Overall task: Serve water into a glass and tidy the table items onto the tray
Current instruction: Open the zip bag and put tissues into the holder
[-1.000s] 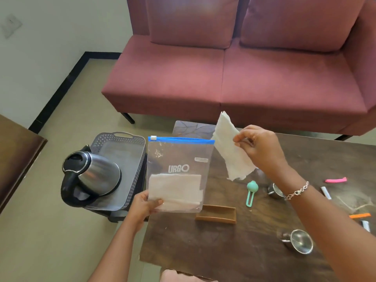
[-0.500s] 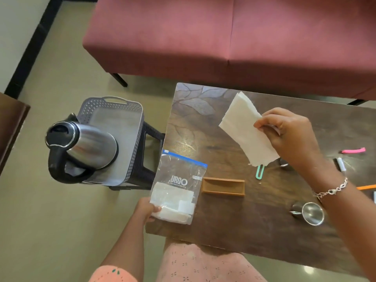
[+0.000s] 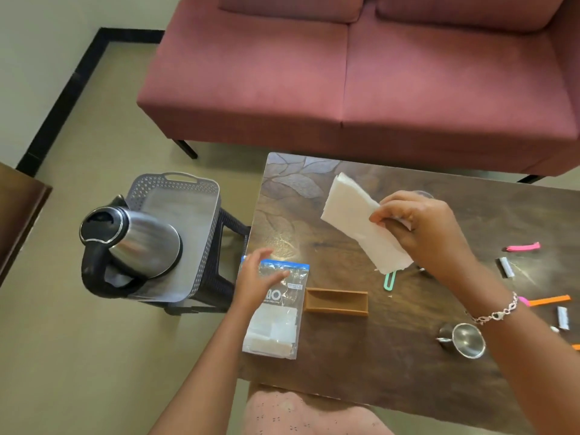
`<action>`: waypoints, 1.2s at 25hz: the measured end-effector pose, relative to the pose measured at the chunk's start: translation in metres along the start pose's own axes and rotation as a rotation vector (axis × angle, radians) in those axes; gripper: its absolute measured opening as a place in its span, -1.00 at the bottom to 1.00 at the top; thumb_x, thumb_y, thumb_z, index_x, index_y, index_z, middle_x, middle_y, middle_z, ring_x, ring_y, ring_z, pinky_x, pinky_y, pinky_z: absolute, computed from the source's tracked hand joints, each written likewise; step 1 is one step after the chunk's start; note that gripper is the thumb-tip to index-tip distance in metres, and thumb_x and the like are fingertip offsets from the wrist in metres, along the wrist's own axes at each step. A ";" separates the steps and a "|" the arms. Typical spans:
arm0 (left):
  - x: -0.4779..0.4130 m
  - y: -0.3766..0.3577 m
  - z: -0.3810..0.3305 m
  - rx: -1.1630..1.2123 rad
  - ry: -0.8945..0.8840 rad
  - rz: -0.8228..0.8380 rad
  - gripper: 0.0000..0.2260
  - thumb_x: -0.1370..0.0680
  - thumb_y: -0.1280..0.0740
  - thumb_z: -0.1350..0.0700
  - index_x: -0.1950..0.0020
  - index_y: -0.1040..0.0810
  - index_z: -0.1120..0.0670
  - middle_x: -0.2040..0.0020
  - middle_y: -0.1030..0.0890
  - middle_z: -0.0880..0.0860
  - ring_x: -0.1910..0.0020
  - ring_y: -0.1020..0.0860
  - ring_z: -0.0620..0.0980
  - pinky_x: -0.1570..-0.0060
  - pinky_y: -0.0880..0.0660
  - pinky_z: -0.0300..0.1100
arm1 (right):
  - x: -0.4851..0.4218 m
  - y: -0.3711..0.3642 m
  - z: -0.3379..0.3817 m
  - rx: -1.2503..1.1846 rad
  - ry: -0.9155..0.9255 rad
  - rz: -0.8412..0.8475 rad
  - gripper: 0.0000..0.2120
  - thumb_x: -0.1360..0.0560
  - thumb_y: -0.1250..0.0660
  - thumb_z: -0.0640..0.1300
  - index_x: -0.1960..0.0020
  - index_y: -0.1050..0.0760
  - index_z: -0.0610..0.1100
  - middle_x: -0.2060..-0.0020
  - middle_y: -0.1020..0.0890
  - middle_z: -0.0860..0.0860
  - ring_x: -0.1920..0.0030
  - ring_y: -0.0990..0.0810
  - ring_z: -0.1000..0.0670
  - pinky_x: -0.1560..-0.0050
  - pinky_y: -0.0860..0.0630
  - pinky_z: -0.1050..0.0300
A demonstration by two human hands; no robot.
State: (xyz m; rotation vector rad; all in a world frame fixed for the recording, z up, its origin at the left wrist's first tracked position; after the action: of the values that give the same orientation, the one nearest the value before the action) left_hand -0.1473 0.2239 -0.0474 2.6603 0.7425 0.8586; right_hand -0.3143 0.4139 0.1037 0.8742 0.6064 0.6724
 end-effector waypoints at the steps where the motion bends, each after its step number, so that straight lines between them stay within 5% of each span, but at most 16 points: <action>1: 0.001 -0.005 -0.029 0.111 -0.083 0.073 -0.49 -0.38 -0.47 0.15 -0.29 -0.41 0.07 -0.25 -0.44 -0.02 -0.28 -0.39 -0.05 -0.22 -0.34 -0.16 | 0.001 0.007 0.003 -0.071 -0.016 0.025 -0.84 -0.32 -0.44 -0.41 0.17 -0.66 -0.21 0.18 -0.66 -0.07 0.21 -0.61 -0.04 0.25 -0.45 0.29; 5: 0.008 -0.020 -0.101 0.259 -0.216 0.314 -0.40 -0.37 -0.48 0.16 -0.36 -0.34 -0.01 -0.36 -0.40 -0.02 -0.33 -0.35 -0.08 -0.30 -0.29 -0.12 | 0.001 0.026 0.010 -0.373 -0.089 0.168 -0.74 -0.35 -0.44 -0.29 0.24 -0.62 0.09 0.24 -0.60 0.21 0.20 -0.57 0.05 0.16 -0.51 0.26; 7: 0.015 -0.025 -0.114 0.346 -0.220 0.401 -0.43 -0.34 -0.46 0.17 -0.32 -0.38 0.01 -0.28 -0.49 0.03 -0.27 -0.44 -0.02 -0.26 -0.41 -0.11 | 0.002 0.037 0.013 -0.520 -0.093 0.196 -0.75 -0.32 -0.39 -0.23 0.28 -0.62 0.15 0.30 -0.61 0.24 0.24 -0.57 0.11 0.18 -0.50 0.32; 12: 0.033 -0.029 -0.119 0.373 -0.185 0.391 -0.66 -0.38 -0.41 0.18 -0.12 -0.54 0.23 -0.06 -0.62 0.21 -0.08 -0.57 0.18 -0.08 -0.54 -0.03 | 0.009 0.057 0.000 -0.854 -0.214 0.179 -0.76 -0.33 -0.40 -0.49 0.29 -0.54 -0.16 0.39 -0.61 0.08 0.36 -0.54 0.10 0.29 -0.51 0.33; 15: 0.045 -0.026 -0.126 0.401 -0.169 0.362 -0.66 -0.38 -0.42 0.17 -0.11 -0.54 0.25 0.00 -0.63 0.19 -0.01 -0.60 0.17 0.09 -0.60 -0.11 | 0.018 0.061 -0.019 -0.995 -0.326 0.157 -0.68 -0.21 -0.49 -0.39 0.17 -0.42 -0.18 0.31 -0.55 -0.05 0.35 -0.53 0.07 0.35 -0.50 0.30; 18: 0.052 -0.022 -0.138 0.472 -0.144 0.361 -0.70 -0.36 -0.45 0.21 -0.07 -0.56 0.21 0.10 -0.66 0.09 0.09 -0.63 0.07 0.12 -0.60 -0.04 | 0.029 0.054 -0.037 -1.098 -0.516 0.302 -0.40 -0.07 -0.62 -0.20 -0.02 -0.41 -0.10 0.26 -0.62 -0.07 0.29 -0.63 0.01 0.36 -0.55 0.19; 20: 0.055 -0.020 -0.146 0.497 -0.129 0.359 -0.79 -0.42 -0.39 0.27 -0.05 -0.57 0.22 0.16 -0.68 0.07 0.15 -0.64 0.04 0.15 -0.61 -0.04 | 0.036 0.048 -0.048 -1.075 -0.600 0.391 -0.31 -0.05 -0.59 -0.26 -0.10 -0.38 -0.09 0.24 -0.64 -0.09 0.28 -0.65 -0.01 0.32 -0.57 0.15; 25: 0.061 -0.014 -0.161 0.510 -0.103 0.333 -0.89 -0.45 -0.33 0.31 0.07 -0.61 0.19 0.23 -0.69 0.07 0.23 -0.66 0.01 0.20 -0.62 -0.07 | 0.048 0.041 -0.059 -1.112 -0.712 0.483 -0.52 -0.34 -0.35 -0.51 -0.16 -0.38 -0.17 0.28 -0.67 -0.12 0.29 -0.65 -0.06 0.28 -0.59 0.13; 30: 0.059 -0.010 -0.161 0.451 -0.080 0.317 -0.89 -0.45 -0.35 0.28 0.04 -0.60 0.19 0.15 -0.69 0.09 0.12 -0.65 0.07 0.20 -0.64 -0.07 | 0.053 0.038 -0.071 -1.148 -0.792 0.345 -0.74 -0.46 -0.31 -0.31 -0.13 -0.42 -0.18 0.19 -0.64 -0.18 0.24 -0.62 -0.08 0.20 -0.61 0.11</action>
State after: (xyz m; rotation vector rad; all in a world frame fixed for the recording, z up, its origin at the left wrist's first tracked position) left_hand -0.2070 0.2769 0.1051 3.2588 0.5541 0.7153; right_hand -0.3414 0.5051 0.0893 0.0870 -0.6464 0.7615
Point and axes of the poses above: each hand's wrist, its own x-axis away from the middle knuckle, its own y-axis out of the back of the hand, z = x × y, the point moved 3 cm from there along -x, towards the middle knuckle
